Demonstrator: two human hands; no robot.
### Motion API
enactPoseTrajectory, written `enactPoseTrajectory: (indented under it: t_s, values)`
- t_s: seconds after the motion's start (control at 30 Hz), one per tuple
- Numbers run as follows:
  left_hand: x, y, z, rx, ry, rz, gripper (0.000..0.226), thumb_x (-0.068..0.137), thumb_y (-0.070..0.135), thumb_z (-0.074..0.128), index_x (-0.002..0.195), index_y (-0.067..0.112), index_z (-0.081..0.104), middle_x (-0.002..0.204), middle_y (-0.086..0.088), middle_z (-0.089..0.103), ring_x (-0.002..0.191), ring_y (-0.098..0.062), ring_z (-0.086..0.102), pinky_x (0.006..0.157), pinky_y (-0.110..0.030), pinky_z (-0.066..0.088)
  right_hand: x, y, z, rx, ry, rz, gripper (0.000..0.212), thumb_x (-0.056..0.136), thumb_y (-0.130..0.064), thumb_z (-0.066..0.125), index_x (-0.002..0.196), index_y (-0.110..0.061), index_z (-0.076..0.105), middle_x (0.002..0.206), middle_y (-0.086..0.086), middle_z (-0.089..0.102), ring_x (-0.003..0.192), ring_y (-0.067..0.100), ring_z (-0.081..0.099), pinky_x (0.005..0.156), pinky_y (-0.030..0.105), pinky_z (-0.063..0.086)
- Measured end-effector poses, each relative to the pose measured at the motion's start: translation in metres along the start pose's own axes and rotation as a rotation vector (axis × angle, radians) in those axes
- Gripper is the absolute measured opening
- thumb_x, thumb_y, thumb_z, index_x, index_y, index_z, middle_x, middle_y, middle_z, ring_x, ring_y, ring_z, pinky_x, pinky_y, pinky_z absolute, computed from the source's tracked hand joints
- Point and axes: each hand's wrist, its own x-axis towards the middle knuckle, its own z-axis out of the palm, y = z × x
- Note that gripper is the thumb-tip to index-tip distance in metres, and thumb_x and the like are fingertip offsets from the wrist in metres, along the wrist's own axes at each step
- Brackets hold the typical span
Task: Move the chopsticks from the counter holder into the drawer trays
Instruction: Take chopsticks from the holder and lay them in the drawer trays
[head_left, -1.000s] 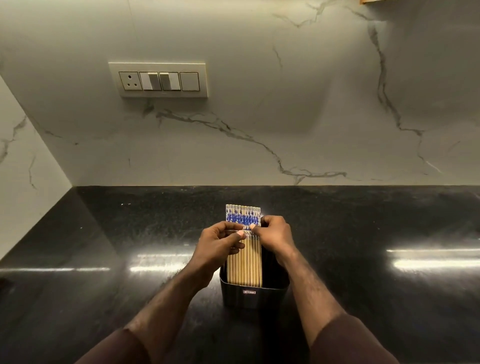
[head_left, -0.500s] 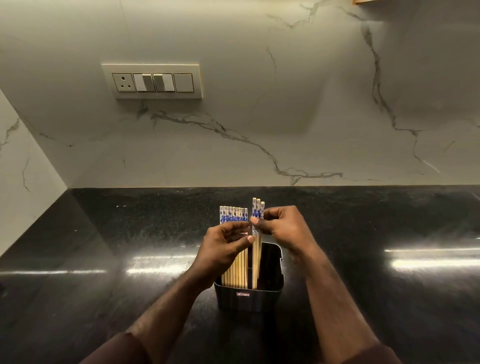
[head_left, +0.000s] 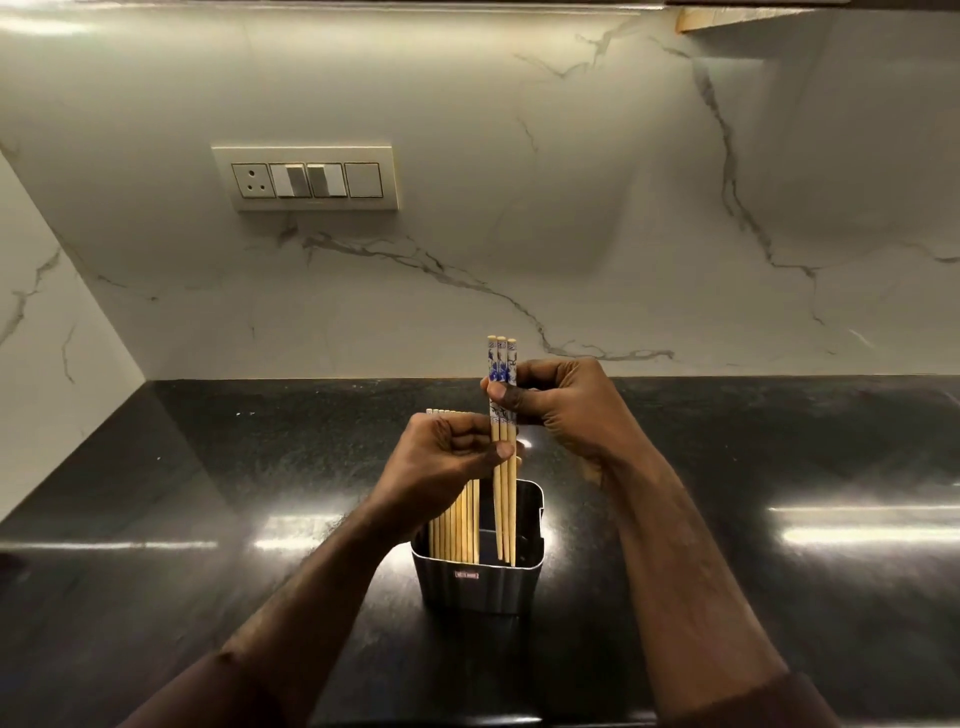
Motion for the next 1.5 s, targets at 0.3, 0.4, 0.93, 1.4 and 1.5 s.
enactPoseTrajectory:
  t_s: [0.3,0.4,0.93,1.4,1.5]
  values:
    - [-0.040,0.036,0.012,-0.059,-0.080,0.031,0.026,0.079,0.019,0.071,0.103,0.009,0.070,0.095,-0.012,0.076,0.091,-0.027,0.074,0.077,-0.033,0.060,-0.054,-0.024,0.003,0.134,0.060,0.022,0.026,0.072,-0.033,0.075,0.093,-0.017,0.075,0.096,0.005,0.077,0.093,0.021,0.072,0.085,0.038,0.058]
    - [-0.061,0.044,0.013,-0.120,-0.038,0.030,0.024,0.076,0.020,0.072,0.099,0.015,0.073,0.096,-0.012,0.076,0.092,-0.027,0.073,0.078,-0.037,0.060,-0.093,-0.019,0.006,0.190,0.141,0.084,0.039,0.069,-0.039,0.076,0.100,-0.017,0.074,0.106,0.009,0.074,0.104,0.027,0.069,0.089,0.042,0.057]
    - [-0.187,0.058,0.111,-0.238,-0.166,-0.066,0.017,0.083,0.006,0.067,0.101,0.006,0.069,0.092,-0.013,0.077,0.087,-0.026,0.075,0.067,-0.027,0.060,-0.344,0.024,0.025,0.174,0.084,0.480,0.020,0.095,-0.012,0.062,0.112,-0.009,0.072,0.105,0.018,0.074,0.092,0.029,0.071,0.085,0.045,0.058]
    - [-0.247,0.063,0.315,-0.271,-0.326,-0.109,0.017,0.084,0.004,0.067,0.100,0.007,0.069,0.090,-0.011,0.077,0.083,-0.024,0.075,0.064,-0.026,0.059,-0.514,0.030,-0.090,0.259,0.301,0.513,0.015,0.090,-0.005,0.067,0.102,-0.002,0.075,0.101,0.023,0.073,0.087,0.029,0.071,0.086,0.045,0.059]
    - [-0.257,0.061,0.371,-0.286,-0.312,-0.127,0.016,0.084,0.005,0.067,0.099,0.011,0.070,0.091,-0.010,0.077,0.083,-0.026,0.075,0.064,-0.028,0.060,-0.548,0.033,-0.129,0.278,0.318,0.541,0.015,0.088,-0.003,0.068,0.101,0.000,0.075,0.099,0.024,0.073,0.084,0.029,0.071,0.081,0.042,0.060]
